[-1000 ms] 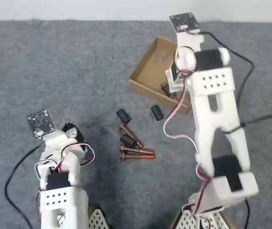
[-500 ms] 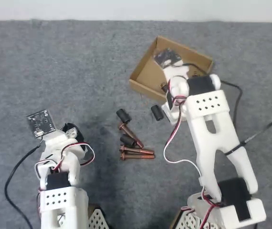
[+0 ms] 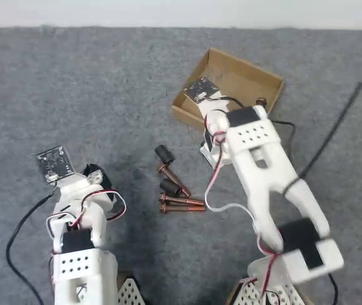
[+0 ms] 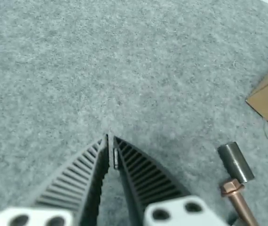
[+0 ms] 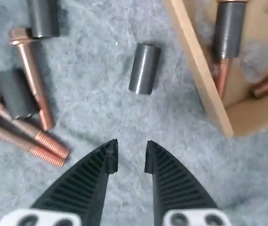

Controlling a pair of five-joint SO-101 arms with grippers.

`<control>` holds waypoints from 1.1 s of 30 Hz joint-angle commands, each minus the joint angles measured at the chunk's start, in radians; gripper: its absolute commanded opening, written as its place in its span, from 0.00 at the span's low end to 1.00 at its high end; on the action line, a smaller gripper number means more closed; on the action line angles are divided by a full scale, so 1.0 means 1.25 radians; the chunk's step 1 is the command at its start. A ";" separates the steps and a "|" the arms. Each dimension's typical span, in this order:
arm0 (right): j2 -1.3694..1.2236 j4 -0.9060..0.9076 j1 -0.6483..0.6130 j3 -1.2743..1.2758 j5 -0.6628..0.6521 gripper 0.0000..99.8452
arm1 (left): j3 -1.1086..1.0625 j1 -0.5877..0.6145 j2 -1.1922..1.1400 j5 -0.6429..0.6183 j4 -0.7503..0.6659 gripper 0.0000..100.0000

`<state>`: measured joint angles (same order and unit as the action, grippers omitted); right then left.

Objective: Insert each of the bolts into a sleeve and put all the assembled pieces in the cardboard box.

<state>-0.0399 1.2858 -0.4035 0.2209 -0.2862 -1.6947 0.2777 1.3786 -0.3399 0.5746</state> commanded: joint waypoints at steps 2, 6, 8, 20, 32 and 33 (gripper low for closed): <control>-0.099 -0.007 -0.006 -0.142 -0.014 0.07 | 0.007 -0.005 0.016 0.001 -0.028 0.01; -0.191 -0.003 -0.008 -0.226 -0.014 0.07 | 0.009 -0.005 0.016 0.001 -0.031 0.01; -0.228 -0.003 -0.010 -0.254 -0.014 0.07 | 0.007 -0.005 0.016 0.001 -0.049 0.01; -0.293 -0.008 -0.039 -0.297 0.018 0.12 | 0.007 -0.005 0.015 0.001 -0.056 0.01; -0.375 -0.063 -0.015 -0.298 0.020 0.12 | 0.007 -0.005 0.015 0.001 -0.056 0.01; -0.377 -0.072 -0.012 -0.296 0.020 0.12 | 0.007 -0.005 0.015 0.001 -0.056 0.01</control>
<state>-0.5263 1.2275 -0.4450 -0.0967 -0.2754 -1.6947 0.2777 1.3786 -0.3399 0.5378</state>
